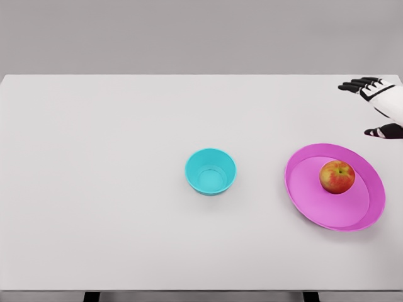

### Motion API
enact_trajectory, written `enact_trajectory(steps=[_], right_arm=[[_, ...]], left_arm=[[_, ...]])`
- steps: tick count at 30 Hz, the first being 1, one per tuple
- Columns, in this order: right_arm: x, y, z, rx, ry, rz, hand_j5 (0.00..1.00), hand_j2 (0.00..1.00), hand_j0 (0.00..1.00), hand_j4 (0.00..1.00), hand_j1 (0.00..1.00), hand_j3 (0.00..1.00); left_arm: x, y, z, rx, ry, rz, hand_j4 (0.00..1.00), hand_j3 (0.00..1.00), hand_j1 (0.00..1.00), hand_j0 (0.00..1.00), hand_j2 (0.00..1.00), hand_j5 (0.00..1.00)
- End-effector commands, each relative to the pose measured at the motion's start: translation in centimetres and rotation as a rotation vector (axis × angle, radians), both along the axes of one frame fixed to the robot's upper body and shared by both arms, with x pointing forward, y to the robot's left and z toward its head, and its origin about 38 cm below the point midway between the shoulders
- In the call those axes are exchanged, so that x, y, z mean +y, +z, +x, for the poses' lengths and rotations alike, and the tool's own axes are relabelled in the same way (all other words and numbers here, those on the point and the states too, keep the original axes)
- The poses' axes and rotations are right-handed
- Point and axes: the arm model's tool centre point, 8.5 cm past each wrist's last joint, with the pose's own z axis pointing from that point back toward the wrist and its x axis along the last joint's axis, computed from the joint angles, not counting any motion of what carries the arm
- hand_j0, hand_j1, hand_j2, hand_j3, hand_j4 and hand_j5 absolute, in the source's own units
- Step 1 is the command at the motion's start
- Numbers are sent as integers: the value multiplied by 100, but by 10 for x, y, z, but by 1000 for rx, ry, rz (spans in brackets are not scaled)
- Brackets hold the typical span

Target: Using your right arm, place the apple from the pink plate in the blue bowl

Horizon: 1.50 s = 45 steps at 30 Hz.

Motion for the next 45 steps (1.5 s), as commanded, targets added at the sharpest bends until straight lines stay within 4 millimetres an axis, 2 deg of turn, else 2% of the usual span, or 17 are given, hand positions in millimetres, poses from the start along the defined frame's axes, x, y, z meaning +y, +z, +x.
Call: enact_trajectory(steps=[1, 5, 6, 8, 11, 15, 19, 27, 39, 42, 44, 45], right_arm=[[-2, 3, 0, -5, -3, 4, 100, 100, 100, 100, 100, 100], [-10, 7, -6, 12, -5, -37, 100, 100, 100, 100, 100, 100], [-11, 9, -9, 90, 18, -124, 100, 100, 100, 100, 100, 100], [3, 29, -20, 229, 105, -313, 100, 100, 100, 100, 100, 100], [20, 19, -32, 334, 184, -374, 100, 100, 100, 100, 100, 100], [27, -2, -43, 381, 211, -362, 100, 100, 100, 100, 100, 100], [32, -9, -41, 384, 218, -341, 100, 100, 100, 100, 100, 100], [37, -37, -38, 435, 215, -302, 100, 100, 100, 100, 100, 100], [52, -39, -43, 435, 266, -314, 100, 100, 100, 100, 100, 100], [53, -39, -43, 434, 269, -314, 60, 60, 60, 60, 60, 60], [54, -38, -44, 431, 272, -315, 46, 46, 46, 46, 46, 46], [54, -39, -44, 432, 273, -315, 45, 45, 45, 45, 45, 45]], left_arm=[[0, 0, 0, 0, 0, 0, 100, 100, 100, 100, 100, 100], [0, 0, 0, 0, 0, 0, 100, 100, 100, 100, 100, 100], [0, 0, 0, 0, 0, 0, 100, 100, 100, 100, 100, 100], [0, 0, 0, 0, 0, 0, 100, 100, 100, 100, 100, 100], [0, 0, 0, 0, 0, 0, 100, 100, 100, 100, 100, 100], [0, 0, 0, 0, 0, 0, 100, 100, 100, 100, 100, 100], [0, 0, 0, 0, 0, 0, 100, 100, 100, 100, 100, 100], [0, 0, 0, 0, 0, 0, 100, 100, 100, 100, 100, 100], [0, 0, 0, 0, 0, 0, 100, 100, 100, 100, 100, 100], [0, 0, 0, 0, 0, 0, 100, 100, 100, 100, 100, 100], [0, 0, 0, 0, 0, 0, 100, 100, 100, 100, 100, 100], [0, 0, 0, 0, 0, 0, 100, 100, 100, 100, 100, 100]])
